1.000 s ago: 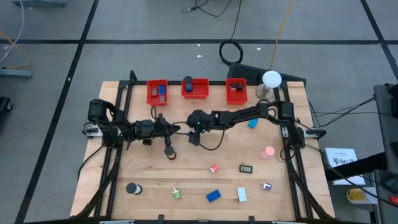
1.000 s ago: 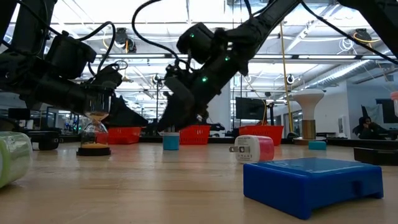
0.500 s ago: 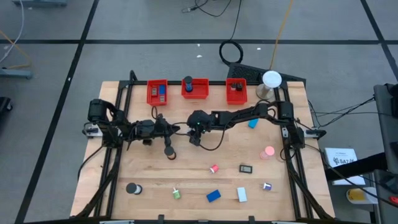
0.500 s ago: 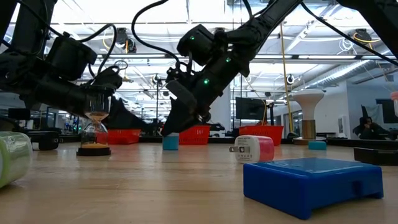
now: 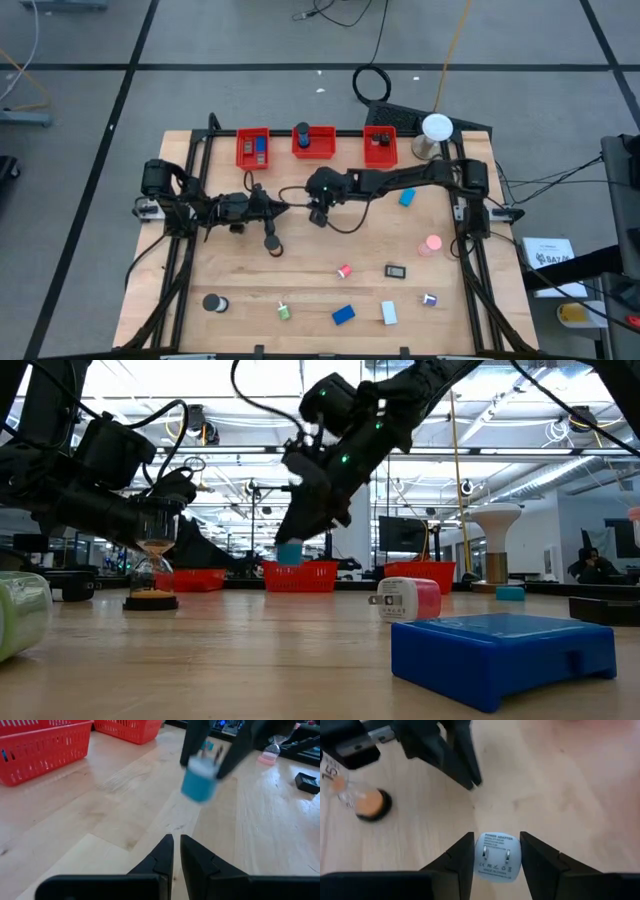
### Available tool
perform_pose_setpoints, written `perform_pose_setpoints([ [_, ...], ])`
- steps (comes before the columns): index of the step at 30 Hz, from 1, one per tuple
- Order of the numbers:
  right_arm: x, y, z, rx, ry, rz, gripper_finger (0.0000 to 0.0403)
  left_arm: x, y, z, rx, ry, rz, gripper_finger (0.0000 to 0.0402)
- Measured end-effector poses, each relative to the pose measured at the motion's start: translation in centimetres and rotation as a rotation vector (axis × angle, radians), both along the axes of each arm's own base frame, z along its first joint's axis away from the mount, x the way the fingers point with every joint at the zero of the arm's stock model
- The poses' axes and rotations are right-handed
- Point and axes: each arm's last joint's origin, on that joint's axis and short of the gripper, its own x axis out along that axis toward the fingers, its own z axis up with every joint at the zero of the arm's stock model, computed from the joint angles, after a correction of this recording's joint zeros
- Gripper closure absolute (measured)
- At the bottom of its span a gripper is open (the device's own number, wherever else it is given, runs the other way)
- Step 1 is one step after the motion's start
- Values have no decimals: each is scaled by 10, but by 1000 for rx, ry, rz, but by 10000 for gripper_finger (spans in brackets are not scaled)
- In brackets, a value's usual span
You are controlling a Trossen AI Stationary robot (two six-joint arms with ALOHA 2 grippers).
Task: Pick & Place Office items
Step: Put the blue charger adapter into the right orange basket
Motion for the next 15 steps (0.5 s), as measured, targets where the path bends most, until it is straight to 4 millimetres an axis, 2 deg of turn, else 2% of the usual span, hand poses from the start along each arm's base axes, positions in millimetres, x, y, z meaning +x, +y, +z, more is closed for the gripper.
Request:
perform_pose_setpoints([
  [7, -16, -13, 33, 1, -33, -56, 277, 0, 0, 0, 1, 1, -1, 369],
  [15, -46, -38, 67, -28, -11, -207, 277, 0, 0, 0, 1, 1, -2, 369],
])
